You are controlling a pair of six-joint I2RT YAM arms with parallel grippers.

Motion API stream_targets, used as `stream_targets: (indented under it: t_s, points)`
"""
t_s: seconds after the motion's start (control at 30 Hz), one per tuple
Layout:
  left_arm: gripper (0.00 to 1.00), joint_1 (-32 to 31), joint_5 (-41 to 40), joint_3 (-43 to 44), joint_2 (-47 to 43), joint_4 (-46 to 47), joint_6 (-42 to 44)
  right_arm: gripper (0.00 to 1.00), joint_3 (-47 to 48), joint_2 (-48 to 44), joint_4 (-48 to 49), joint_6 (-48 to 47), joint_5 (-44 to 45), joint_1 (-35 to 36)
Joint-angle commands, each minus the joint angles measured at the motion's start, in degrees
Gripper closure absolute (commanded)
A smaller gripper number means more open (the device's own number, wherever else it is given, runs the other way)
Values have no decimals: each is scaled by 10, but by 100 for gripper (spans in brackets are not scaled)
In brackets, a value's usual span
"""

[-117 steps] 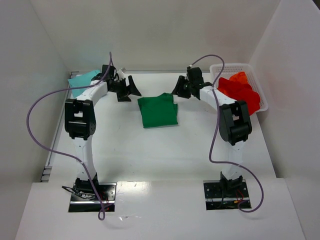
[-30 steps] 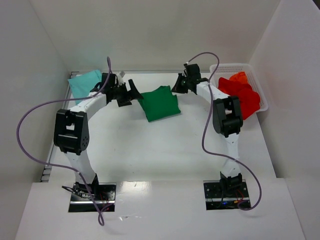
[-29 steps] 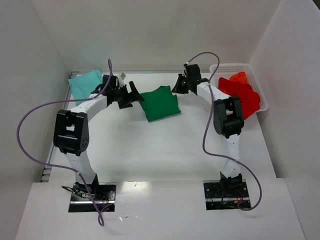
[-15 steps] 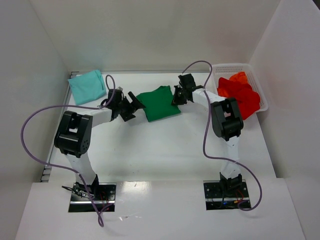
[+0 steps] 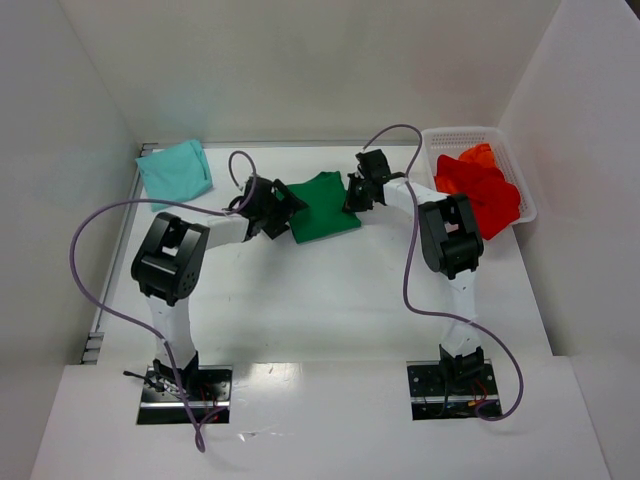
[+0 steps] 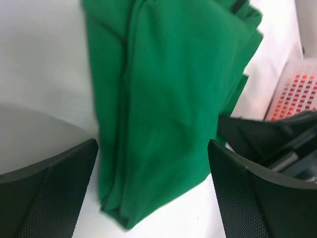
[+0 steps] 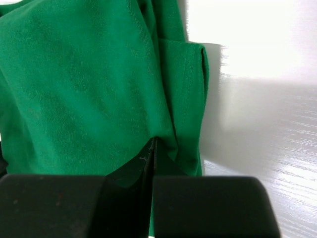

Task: Fold and stack the t-shirts
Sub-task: Put the neatly folded tshirt into the corner of the board with the left arm

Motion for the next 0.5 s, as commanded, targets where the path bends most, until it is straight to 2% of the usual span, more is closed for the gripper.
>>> stream_targets:
  t_s: [0.0,0.3,0.47]
  points:
    - [0,-9,-50,18,43,-16,-36,100,-12,22,-2,-1,-7,9]
    - [0,-9,-95,8,60,-9,-78,100,-31,10,9,4,-19,20]
    - [2,-9,-61,17,94,27,-73,100,-27,19,9,4,-30,20]
